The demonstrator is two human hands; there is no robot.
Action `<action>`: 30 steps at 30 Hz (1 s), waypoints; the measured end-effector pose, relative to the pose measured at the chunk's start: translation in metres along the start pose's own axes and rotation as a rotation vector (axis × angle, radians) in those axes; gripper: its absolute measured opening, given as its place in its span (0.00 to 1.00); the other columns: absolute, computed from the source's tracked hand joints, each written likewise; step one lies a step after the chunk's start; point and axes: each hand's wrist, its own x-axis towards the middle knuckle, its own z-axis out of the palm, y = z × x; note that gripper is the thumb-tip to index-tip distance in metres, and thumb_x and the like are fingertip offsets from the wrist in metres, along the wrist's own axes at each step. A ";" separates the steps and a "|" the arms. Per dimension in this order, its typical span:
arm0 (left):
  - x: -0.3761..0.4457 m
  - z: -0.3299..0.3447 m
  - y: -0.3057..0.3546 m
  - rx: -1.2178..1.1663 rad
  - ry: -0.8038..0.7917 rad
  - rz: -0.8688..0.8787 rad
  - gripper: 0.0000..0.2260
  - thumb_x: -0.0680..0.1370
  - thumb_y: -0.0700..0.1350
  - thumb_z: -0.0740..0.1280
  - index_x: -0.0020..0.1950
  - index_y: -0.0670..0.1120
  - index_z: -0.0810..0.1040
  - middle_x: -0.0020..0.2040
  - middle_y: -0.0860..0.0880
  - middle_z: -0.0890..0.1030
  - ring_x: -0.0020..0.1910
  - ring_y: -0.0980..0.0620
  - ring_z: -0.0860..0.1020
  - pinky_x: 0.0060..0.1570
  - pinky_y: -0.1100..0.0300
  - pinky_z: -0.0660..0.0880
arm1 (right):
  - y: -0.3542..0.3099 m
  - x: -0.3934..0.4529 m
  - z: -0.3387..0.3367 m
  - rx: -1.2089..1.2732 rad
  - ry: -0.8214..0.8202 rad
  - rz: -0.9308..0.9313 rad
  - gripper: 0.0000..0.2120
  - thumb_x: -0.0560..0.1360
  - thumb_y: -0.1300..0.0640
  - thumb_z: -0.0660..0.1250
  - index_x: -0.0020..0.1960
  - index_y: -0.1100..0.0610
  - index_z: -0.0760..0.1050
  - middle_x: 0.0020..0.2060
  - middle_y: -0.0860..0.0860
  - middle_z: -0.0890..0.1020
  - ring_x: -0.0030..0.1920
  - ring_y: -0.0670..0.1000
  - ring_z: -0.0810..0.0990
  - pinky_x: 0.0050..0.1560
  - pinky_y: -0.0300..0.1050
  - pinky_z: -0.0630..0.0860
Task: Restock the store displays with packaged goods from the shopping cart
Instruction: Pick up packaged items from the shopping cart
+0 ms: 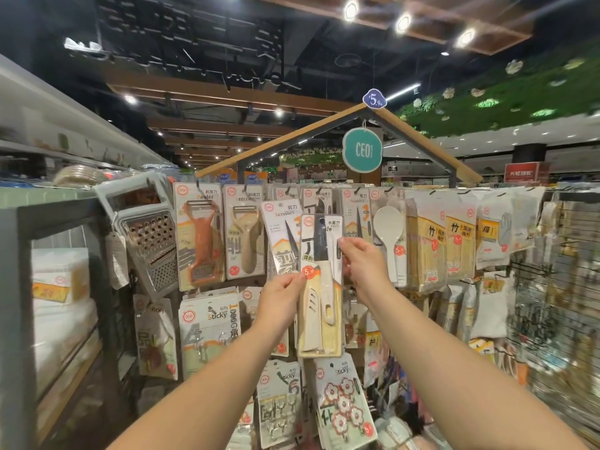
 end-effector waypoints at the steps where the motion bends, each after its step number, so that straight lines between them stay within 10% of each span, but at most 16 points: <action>1: 0.000 0.001 0.000 0.004 -0.009 -0.005 0.11 0.82 0.46 0.63 0.44 0.53 0.83 0.40 0.56 0.84 0.44 0.55 0.82 0.44 0.59 0.75 | -0.002 0.001 0.001 -0.034 -0.001 -0.034 0.06 0.79 0.55 0.67 0.53 0.57 0.81 0.42 0.49 0.83 0.39 0.46 0.78 0.38 0.41 0.73; 5: 0.004 0.002 0.003 -0.050 0.007 0.025 0.13 0.83 0.45 0.62 0.43 0.53 0.84 0.41 0.53 0.86 0.47 0.51 0.83 0.50 0.55 0.78 | -0.011 0.004 0.002 -0.086 0.027 -0.133 0.06 0.79 0.56 0.68 0.44 0.47 0.79 0.43 0.45 0.84 0.48 0.47 0.81 0.52 0.46 0.78; 11: 0.017 -0.007 0.005 0.015 0.024 0.050 0.14 0.82 0.48 0.63 0.46 0.43 0.85 0.44 0.46 0.86 0.43 0.50 0.81 0.46 0.56 0.74 | 0.006 0.011 -0.002 -0.120 0.050 -0.073 0.07 0.79 0.56 0.67 0.51 0.57 0.83 0.25 0.41 0.77 0.30 0.45 0.72 0.33 0.40 0.69; 16: 0.023 -0.010 0.005 -0.045 0.007 0.009 0.11 0.82 0.47 0.64 0.42 0.54 0.82 0.37 0.59 0.83 0.37 0.64 0.79 0.39 0.64 0.72 | 0.012 0.008 0.006 -0.119 -0.010 -0.058 0.06 0.80 0.55 0.66 0.49 0.54 0.82 0.26 0.48 0.74 0.26 0.46 0.69 0.27 0.40 0.65; 21: 0.024 -0.009 0.008 -0.058 0.023 0.013 0.11 0.82 0.46 0.65 0.40 0.53 0.82 0.39 0.54 0.84 0.41 0.56 0.81 0.43 0.59 0.75 | 0.012 0.007 -0.001 -0.152 -0.029 -0.033 0.10 0.80 0.54 0.65 0.56 0.57 0.81 0.29 0.48 0.77 0.27 0.43 0.72 0.26 0.35 0.67; 25: 0.030 -0.004 0.014 -0.083 0.105 0.013 0.13 0.82 0.49 0.64 0.41 0.48 0.81 0.42 0.45 0.84 0.42 0.49 0.80 0.46 0.53 0.75 | 0.022 -0.005 -0.003 -0.277 -0.171 0.034 0.08 0.80 0.50 0.64 0.53 0.52 0.79 0.44 0.50 0.83 0.38 0.47 0.79 0.33 0.38 0.77; 30: 0.038 0.001 0.028 -0.066 0.094 0.064 0.13 0.82 0.47 0.63 0.42 0.44 0.82 0.35 0.51 0.82 0.33 0.57 0.78 0.30 0.68 0.72 | 0.022 0.007 0.004 -0.194 -0.130 0.086 0.08 0.80 0.54 0.65 0.50 0.56 0.81 0.46 0.53 0.85 0.47 0.54 0.84 0.52 0.53 0.82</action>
